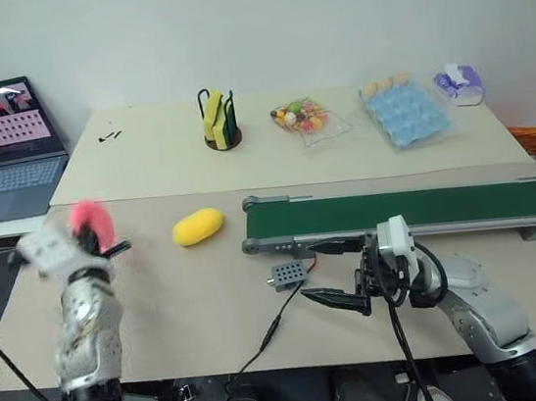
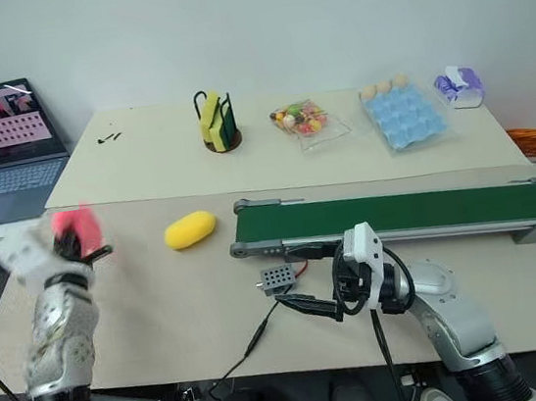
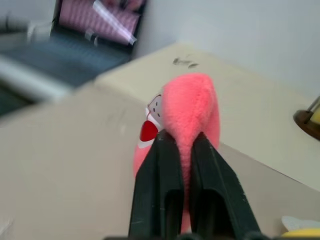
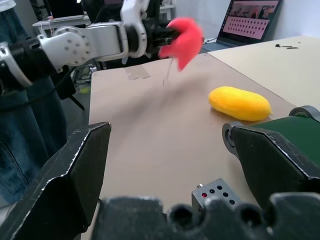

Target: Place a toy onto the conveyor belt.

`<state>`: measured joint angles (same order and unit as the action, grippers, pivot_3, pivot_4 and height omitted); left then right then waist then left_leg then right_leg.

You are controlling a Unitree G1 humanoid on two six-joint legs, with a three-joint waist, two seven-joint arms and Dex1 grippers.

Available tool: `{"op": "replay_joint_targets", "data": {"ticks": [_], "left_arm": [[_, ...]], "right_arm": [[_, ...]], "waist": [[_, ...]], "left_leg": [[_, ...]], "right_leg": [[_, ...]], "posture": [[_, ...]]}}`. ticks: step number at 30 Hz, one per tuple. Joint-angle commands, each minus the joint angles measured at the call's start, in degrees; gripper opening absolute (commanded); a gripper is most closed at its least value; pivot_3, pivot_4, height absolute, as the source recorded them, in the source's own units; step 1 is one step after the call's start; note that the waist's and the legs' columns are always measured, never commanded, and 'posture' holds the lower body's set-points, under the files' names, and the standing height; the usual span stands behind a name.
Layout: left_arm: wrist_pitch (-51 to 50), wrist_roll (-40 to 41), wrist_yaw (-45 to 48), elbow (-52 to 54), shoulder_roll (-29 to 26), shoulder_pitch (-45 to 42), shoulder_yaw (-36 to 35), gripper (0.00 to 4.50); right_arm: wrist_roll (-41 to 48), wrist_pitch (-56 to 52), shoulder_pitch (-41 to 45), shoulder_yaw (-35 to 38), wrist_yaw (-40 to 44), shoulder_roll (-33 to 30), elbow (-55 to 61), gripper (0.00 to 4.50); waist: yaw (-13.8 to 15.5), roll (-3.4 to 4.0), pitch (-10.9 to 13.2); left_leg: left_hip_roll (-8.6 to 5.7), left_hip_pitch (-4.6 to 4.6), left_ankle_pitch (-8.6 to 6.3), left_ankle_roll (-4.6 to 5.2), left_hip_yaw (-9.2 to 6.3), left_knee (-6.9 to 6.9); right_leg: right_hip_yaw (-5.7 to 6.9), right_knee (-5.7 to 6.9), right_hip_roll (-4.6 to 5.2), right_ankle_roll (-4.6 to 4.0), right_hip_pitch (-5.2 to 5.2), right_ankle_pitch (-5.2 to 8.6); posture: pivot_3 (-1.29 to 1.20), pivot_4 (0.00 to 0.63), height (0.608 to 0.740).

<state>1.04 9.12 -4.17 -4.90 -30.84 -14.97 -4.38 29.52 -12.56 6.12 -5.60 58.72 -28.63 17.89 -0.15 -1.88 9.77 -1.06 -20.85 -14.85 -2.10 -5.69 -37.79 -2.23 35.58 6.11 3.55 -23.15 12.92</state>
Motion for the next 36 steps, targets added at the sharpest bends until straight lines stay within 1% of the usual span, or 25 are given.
{"op": "replay_joint_targets", "data": {"ticks": [1, 2, 5, 7, 10, 15, 18, 20, 23, 27, 29, 30, 31, 32, 33, 34, 36], "left_arm": [[16.5, -22.3, 1.1, -7.4, -4.1, -2.5, 12.8, 0.05], [21.3, -29.7, -0.4, -9.6, -5.9, -4.5, 16.8, 0.05], [30.4, -45.0, -6.0, -16.5, -9.0, -9.2, 24.8, 0.05], [33.6, -51.3, -10.4, -20.7, -9.8, -11.6, 27.9, 0.05], [36.4, -58.6, -17.7, -24.8, -10.2, -14.8, 30.7, 0.05], [37.9, -65.1, -27.2, -25.8, -9.7, -17.8, 31.9, 0.05], [41.2, -67.0, -32.6, -22.3, -9.0, -18.6, 32.0, 0.05], [41.6, -67.6, -33.4, -21.4, -8.0, -19.0, 32.1, 0.05], [41.4, -69.0, -31.8, -24.8, -6.0, -20.6, 34.1, 0.05], [41.5, -67.6, -29.1, -30.4, -4.5, -22.2, 34.8, 0.05], [41.7, -66.2, -28.1, -32.9, -3.9, -22.6, 34.5, 0.73], [41.8, -65.7, -27.5, -33.7, -3.8, -22.8, 34.4, 0.94], [42.0, -65.4, -27.1, -34.4, -3.7, -22.9, 34.4, 1.33], [42.6, -64.9, -26.4, -35.3, -3.6, -23.1, 34.5, 1.81], [42.9, -64.9, -26.3, -35.5, -3.7, -23.1, 34.6, 2.09], [43.2, -64.7, -26.2, -35.7, -3.8, -23.2, 34.7, 2.49], [44.3, -63.8, -25.6, -36.0, -3.9, -23.3, 34.7, 3.15]], "right_arm": [[1.2, 0.8, -0.1, 1.4, 0.2, -0.2, 2.1, 4.5], [1.3, 0.8, 0.0, 1.5, 0.2, -0.3, 2.1, 4.5], [1.6, 0.7, 0.3, 1.9, -0.1, -0.3, 2.0, 4.5], [2.0, 0.6, 0.4, 2.2, -0.3, -0.3, 2.1, 4.5], [2.3, 0.4, 0.2, 2.4, -0.4, -0.3, 2.4, 4.5], [2.5, 0.3, -0.2, 2.8, -0.9, -0.2, 2.7, 4.5], [2.2, 0.5, -0.4, 2.7, -1.0, 0.2, 2.4, 4.5], [2.1, 0.6, -0.5, 2.6, -1.0, 0.3, 2.4, 4.5], [2.3, 0.5, -0.5, 2.6, -1.3, 0.5, 2.7, 4.5], [2.4, 0.6, -0.5, 2.8, -1.9, 0.7, 2.9, 4.5], [2.5, 0.5, -0.7, 2.9, -2.1, 0.7, 3.2, 4.5], [2.5, 0.5, -0.8, 3.0, -2.1, 0.7, 3.3, 4.5], [2.5, 0.5, -0.9, 3.0, -2.2, 0.6, 3.4, 4.5], [2.5, 0.5, -0.9, 3.0, -2.3, 0.6, 3.4, 4.5], [2.1, 0.5, -0.9, 3.0, -2.6, 0.6, 3.4, 4.5], [1.5, 0.8, -0.9, 2.9, -2.9, 0.6, 3.2, 4.5], [1.2, 1.1, -0.7, 2.9, -3.1, 0.7, 3.0, 4.5]], "waist": [[-0.1, 0.02, 0.0], [-0.2, 0.02, 0.0], [-0.5, 0.03, 0.0], [-0.6, 0.03, 0.0], [-0.7, 0.03, 0.0], [-0.5, 0.02, 0.0], [-0.5, 0.02, 0.0], [-0.5, 0.02, 0.0], [-0.5, 0.02, 0.0], [-0.9, 0.02, 0.0], [-0.9, 0.02, 0.0], [-0.8, 0.02, 0.0], [-0.7, 0.02, 0.0], [-0.7, 0.02, 0.0], [-0.6, 0.02, 0.0], [-0.6, 0.02, 0.0], [-0.5, 0.02, 0.0]], "left_leg": [[0.0, -0.02, 0.0, 0.0, 0.0, 0.03], [0.01, -0.02, 0.0, 0.0, 0.0, 0.06], [0.02, -0.24, 0.0, 0.0, -0.02, 0.06], [0.02, -0.27, 0.0, 0.0, -0.03, 0.05], [0.02, -0.27, 0.0, 0.0, -0.02, 0.05], [0.01, -0.35, 0.0, 0.0, -0.02, 0.02], [0.01, -0.35, 0.0, 0.0, -0.02, 0.01], [0.0, -0.35, 0.01, 0.0, -0.02, 0.01], [-0.01, -0.35, 0.02, -0.02, -0.01, -0.01], [-0.01, -0.31, 0.03, -0.02, 0.01, -0.02], [-0.02, -0.32, 0.02, -0.02, 0.01, -0.02], [-0.01, -0.34, 0.03, -0.02, 0.01, -0.01], [-0.02, -0.34, 0.03, -0.02, 0.01, -0.02], [-0.02, -0.34, 0.03, -0.02, 0.01, -0.02], [-0.02, -0.34, 0.03, -0.02, 0.01, -0.02], [-0.02, -0.35, 0.03, -0.02, 0.01, -0.03], [-0.03, -0.33, 0.03, -0.02, 0.0, -0.04]], "right_leg": [[0.0, -0.03, 0.0, 0.01, -0.03, 0.0], [0.0, -0.04, 0.0, 0.01, -0.06, 0.0], [0.0, -0.03, 0.0, 0.03, -0.28, -0.03], [0.0, 0.0, 0.0, 0.05, -0.33, -0.04], [-0.01, 0.09, 0.0, 0.08, -0.38, -0.04], [0.01, 0.2, 0.02, 0.12, -0.47, -0.04], [0.01, 0.25, 0.03, 0.13, -0.48, -0.04], [0.01, 0.26, 0.05, 0.13, -0.49, -0.04], [0.01, 0.31, 0.06, 0.13, -0.49, -0.05], [0.0, 0.36, 0.05, 0.13, -0.49, -0.04], [0.0, 0.4, 0.05, 0.13, -0.52, -0.05], [0.0, 0.41, 0.05, 0.13, -0.54, -0.05], [0.0, 0.43, 0.06, 0.13, -0.55, -0.05], [0.0, 0.42, 0.06, 0.13, -0.55, -0.05], [0.0, 0.42, 0.06, 0.13, -0.55, -0.05], [0.0, 0.43, 0.06, 0.13, -0.55, -0.05], [0.0, 0.45, 0.06, 0.14, -0.52, -0.05]], "posture": [[0.0, 0.15, 0.74], [0.0, 0.15, 0.74], [0.0, 0.15, 0.74], [0.0, 0.15, 0.74], [0.0, 0.15, 0.74], [0.0, 0.15, 0.74], [0.0, 0.15, 0.74], [0.0, 0.15, 0.74], [0.0, 0.15, 0.74], [0.0, 0.15, 0.74], [0.0, 0.15, 0.74], [0.0, 0.15, 0.74], [0.0, 0.15, 0.74], [0.0, 0.15, 0.74], [0.0, 0.15, 0.74], [0.0, 0.15, 0.74], [0.0, 0.15, 0.74]]}}
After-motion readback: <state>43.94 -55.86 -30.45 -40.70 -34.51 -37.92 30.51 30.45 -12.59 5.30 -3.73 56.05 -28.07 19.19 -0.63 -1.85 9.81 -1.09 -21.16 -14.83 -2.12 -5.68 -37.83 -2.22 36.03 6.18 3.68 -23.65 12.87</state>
